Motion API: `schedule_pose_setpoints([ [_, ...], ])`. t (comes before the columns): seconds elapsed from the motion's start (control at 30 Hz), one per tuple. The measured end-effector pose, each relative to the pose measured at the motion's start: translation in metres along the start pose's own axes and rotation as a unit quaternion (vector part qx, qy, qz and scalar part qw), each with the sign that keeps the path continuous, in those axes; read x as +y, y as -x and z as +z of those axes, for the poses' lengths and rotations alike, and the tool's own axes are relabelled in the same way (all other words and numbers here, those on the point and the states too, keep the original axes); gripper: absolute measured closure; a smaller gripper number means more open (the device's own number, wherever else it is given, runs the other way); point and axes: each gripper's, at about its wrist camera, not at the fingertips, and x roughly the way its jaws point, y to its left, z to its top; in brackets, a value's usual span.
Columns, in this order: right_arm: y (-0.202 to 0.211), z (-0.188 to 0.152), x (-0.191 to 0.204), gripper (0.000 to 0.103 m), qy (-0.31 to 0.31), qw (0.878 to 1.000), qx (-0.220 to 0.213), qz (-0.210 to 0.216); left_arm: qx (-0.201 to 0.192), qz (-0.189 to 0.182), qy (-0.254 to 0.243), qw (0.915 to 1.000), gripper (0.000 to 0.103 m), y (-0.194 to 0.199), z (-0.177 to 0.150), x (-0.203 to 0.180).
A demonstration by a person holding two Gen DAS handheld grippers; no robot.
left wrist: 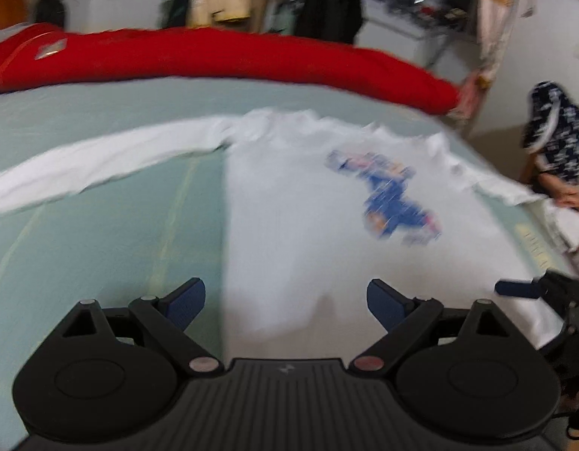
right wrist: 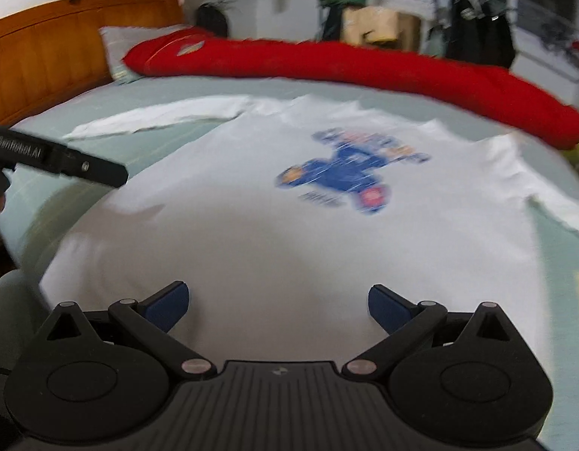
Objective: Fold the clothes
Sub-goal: 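Move the left gripper over the white shirt toward its side edge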
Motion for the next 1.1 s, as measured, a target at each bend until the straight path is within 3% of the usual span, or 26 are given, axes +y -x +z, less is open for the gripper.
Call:
schedule_pose_setpoints([
  [0.13,0.009,0.008,-0.020,0.000,-0.016,1.000,-0.015,-0.022,-0.024,-0.055,-0.004,0.9982,0.010,-0.032,0.057,0.003],
  [0.3,0.006,0.017,-0.034,0.000,-0.011,0.999,-0.022,-0.043,-0.039,-0.060,-0.013,0.9973,0.009,-0.102,0.124,0.010],
  [0.4,0.001,0.021,-0.040,0.000,-0.012,0.999,-0.020,-0.048,-0.020,-0.057,0.013,0.9981,0.009,-0.152,0.146,0.023],
  [0.53,-0.009,0.024,-0.048,0.000,-0.017,0.999,-0.014,-0.049,0.019,-0.054,0.079,0.9952,0.009,-0.205,0.144,0.052],
  [0.57,-0.010,0.023,-0.049,0.000,-0.018,0.998,-0.013,-0.050,0.019,-0.042,0.088,0.9951,0.010,-0.207,0.139,0.058],
  [0.63,-0.013,0.022,-0.052,0.000,-0.021,0.998,-0.010,-0.053,0.011,-0.012,0.095,0.9953,0.028,-0.203,0.128,0.069],
  [0.67,-0.012,0.021,-0.053,0.000,-0.021,0.998,-0.010,-0.056,0.007,0.003,0.099,0.9951,0.030,-0.202,0.123,0.075],
  [0.87,-0.003,0.018,-0.059,0.000,-0.034,0.997,-0.018,-0.063,0.002,0.079,0.083,0.9935,0.027,-0.172,0.124,0.072],
  [0.93,0.003,0.018,-0.057,0.000,-0.035,0.997,-0.026,-0.060,0.000,0.071,0.093,0.9931,0.025,-0.160,0.126,0.073],
  [1.1,0.011,0.029,-0.050,0.000,0.020,0.999,-0.036,-0.031,-0.015,-0.004,0.069,0.9975,0.017,-0.139,0.134,0.051],
])
